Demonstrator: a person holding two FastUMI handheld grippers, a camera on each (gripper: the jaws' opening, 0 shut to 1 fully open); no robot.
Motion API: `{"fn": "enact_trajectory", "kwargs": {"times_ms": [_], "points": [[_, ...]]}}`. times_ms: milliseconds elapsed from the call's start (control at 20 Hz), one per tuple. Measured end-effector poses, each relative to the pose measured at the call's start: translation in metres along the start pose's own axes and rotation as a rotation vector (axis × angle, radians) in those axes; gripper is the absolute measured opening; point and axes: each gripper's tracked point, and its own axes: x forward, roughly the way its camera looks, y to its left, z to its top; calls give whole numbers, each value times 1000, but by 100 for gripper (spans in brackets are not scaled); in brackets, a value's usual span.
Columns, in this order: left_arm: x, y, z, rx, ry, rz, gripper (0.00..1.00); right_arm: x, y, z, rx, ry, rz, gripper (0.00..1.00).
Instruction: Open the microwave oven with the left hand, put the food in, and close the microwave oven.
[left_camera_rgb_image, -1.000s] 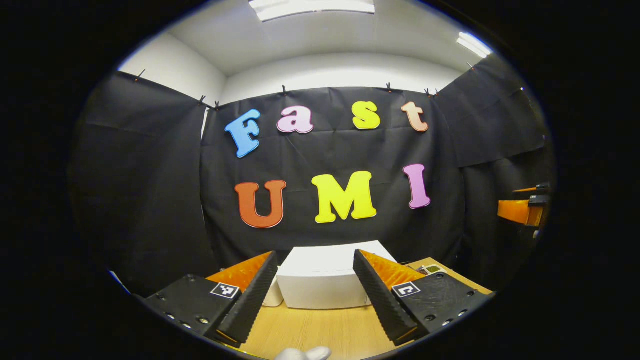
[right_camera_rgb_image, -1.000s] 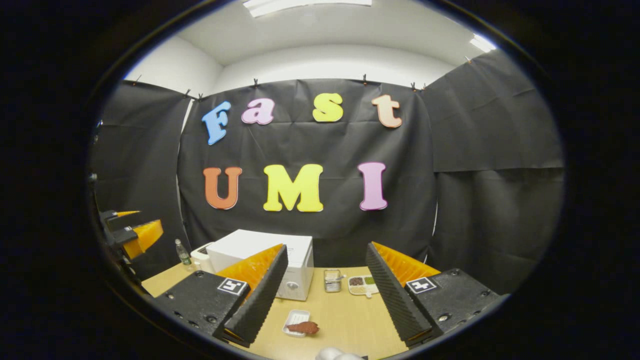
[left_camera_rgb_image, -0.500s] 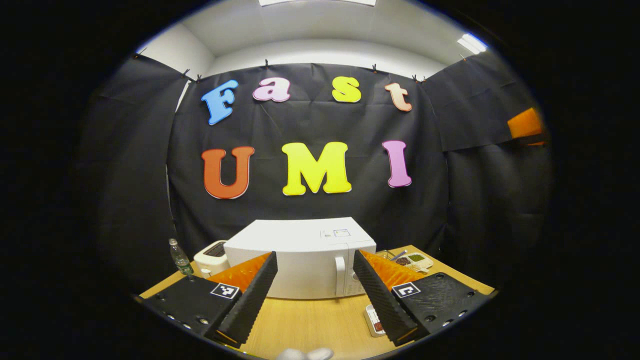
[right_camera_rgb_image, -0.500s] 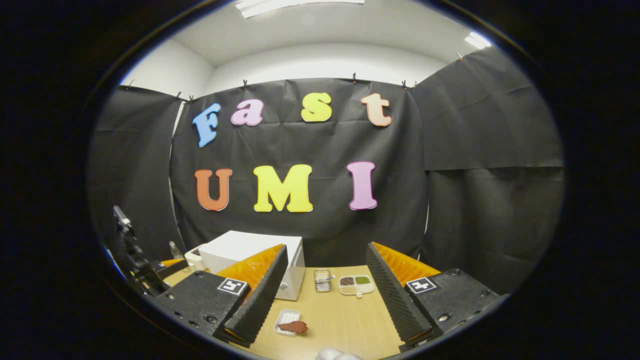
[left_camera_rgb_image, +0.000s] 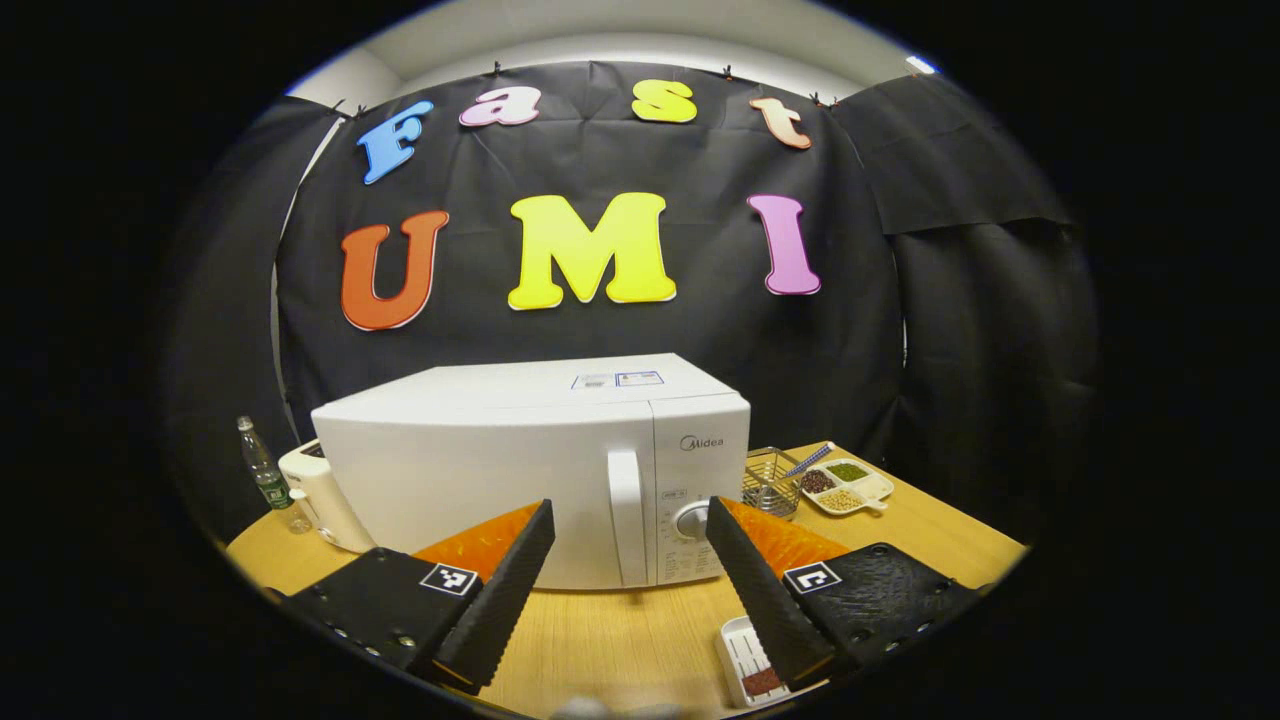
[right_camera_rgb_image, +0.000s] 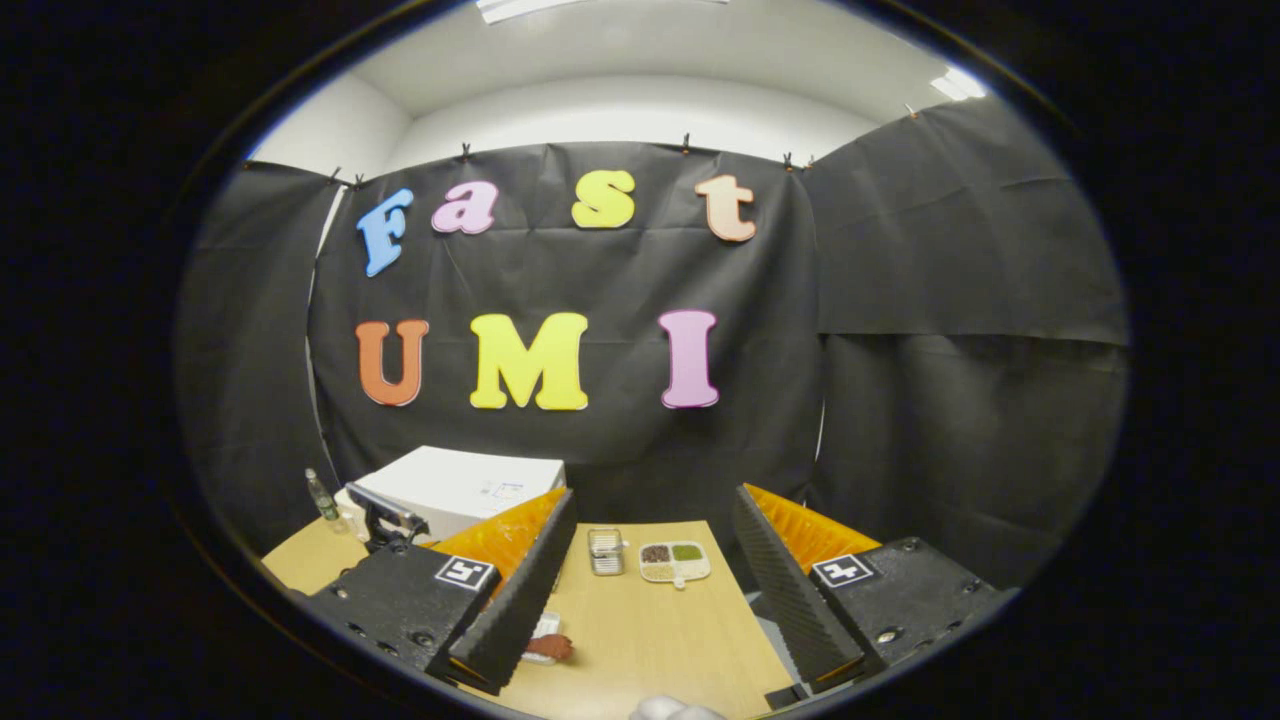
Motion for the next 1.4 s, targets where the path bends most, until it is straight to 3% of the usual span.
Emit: {"fn": "enact_trajectory", "kwargs": {"times_ms": [250, 300, 350, 400, 450, 500, 550, 600, 650, 700, 750, 800, 850, 900, 1050, 1100, 1150, 1300, 1350, 1400], "points": [[49, 1, -21, -5, 31, 26, 95, 10, -16, -9, 11, 31, -33, 92], [54, 3, -24, -8, 46, 37, 87, 12, -16, -11, 13, 35, -34, 92], [58, 3, -26, -14, 53, 38, 92, 13, -17, -14, 12, 41, -35, 92], [62, 3, -26, -19, 58, 34, 77, 14, -16, -17, 8, 46, -33, 92], [64, 2, -29, -27, 69, 29, 87, 15, -14, -18, 2, 50, -27, 92], [67, -1, -34, -35, 87, 16, 68, 17, -13, -19, -4, 51, -26, 92], [67, 2, -38, -38, 102, 28, 74, 18, -12, -20, -6, 53, -23, 92], [68, 2, -43, -42, 113, 22, 38, 19, -9, -22, -6, 55, -13, 92], [68, 1, -46, -44, 126, 16, 36, 20, -6, -22, -6, 59, -4, 92], [52, 1, -41, -49, 125, 3, 19, 20, -5, -21, -8, 58, 3, 92], [68, 0, -46, -38, 110, -2, 26, 20, -4, -20, -11, 54, 4, 92], [68, 0, -46, -34, 105, -3, 23, 21, -6, -19, -11, 51, 2, 92], [67, 1, -44, -22, 102, 3, 7, 20, -6, -19, -8, 51, 3, 92], [67, 2, -45, -17, 99, 6, 16, 20, -5, -21, -7, 53, 5, 92], [67, 2, -45, -25, 94, 13, 12, 17, -3, -24, -4, 66, 1, 92], [66, 3, -46, -31, 97, 8, 7, 15, -3, -25, -1, 68, 1, 100], [66, 3, -46, -40, 97, 4, 8, 14, -3, -25, -1, 71, 0, 92], [65, 3, -45, -40, 99, -5, 8, 11, -5, -24, -10, 66, -10, 92], [66, 3, -45, -40, 100, -4, 8, 10, -4, -24, -12, 68, -8, 100], [65, 3, -46, -41, 106, -2, 8, 11, -3, -25, -15, 69, -8, 92]]}}
